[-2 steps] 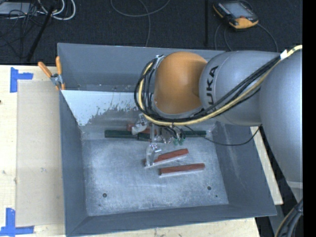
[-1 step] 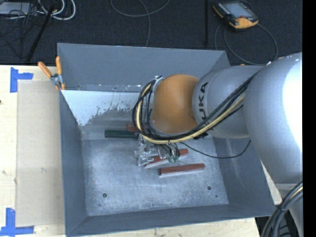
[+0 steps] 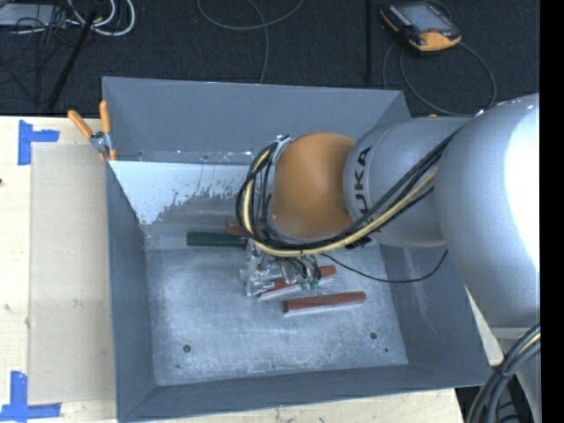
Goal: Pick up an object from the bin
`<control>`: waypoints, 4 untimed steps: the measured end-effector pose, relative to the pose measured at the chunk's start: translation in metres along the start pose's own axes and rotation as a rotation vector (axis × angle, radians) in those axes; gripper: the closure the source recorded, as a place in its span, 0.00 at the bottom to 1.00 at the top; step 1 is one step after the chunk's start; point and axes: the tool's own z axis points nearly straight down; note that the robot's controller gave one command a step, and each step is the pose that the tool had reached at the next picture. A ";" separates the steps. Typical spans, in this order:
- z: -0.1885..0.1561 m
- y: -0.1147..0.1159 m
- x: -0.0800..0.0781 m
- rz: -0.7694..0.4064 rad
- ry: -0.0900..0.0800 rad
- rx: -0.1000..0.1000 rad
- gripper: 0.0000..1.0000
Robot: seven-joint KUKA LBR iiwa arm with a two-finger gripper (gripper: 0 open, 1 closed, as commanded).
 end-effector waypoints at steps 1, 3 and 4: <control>0.002 0.003 -0.005 -0.033 0.004 0.001 0.00; -0.001 -0.077 0.013 -0.159 0.000 -0.003 1.00; -0.001 -0.077 0.013 -0.159 0.000 -0.003 1.00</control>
Offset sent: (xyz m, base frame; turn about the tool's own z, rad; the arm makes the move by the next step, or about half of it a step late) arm 0.0000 0.0000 0.0000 0.0000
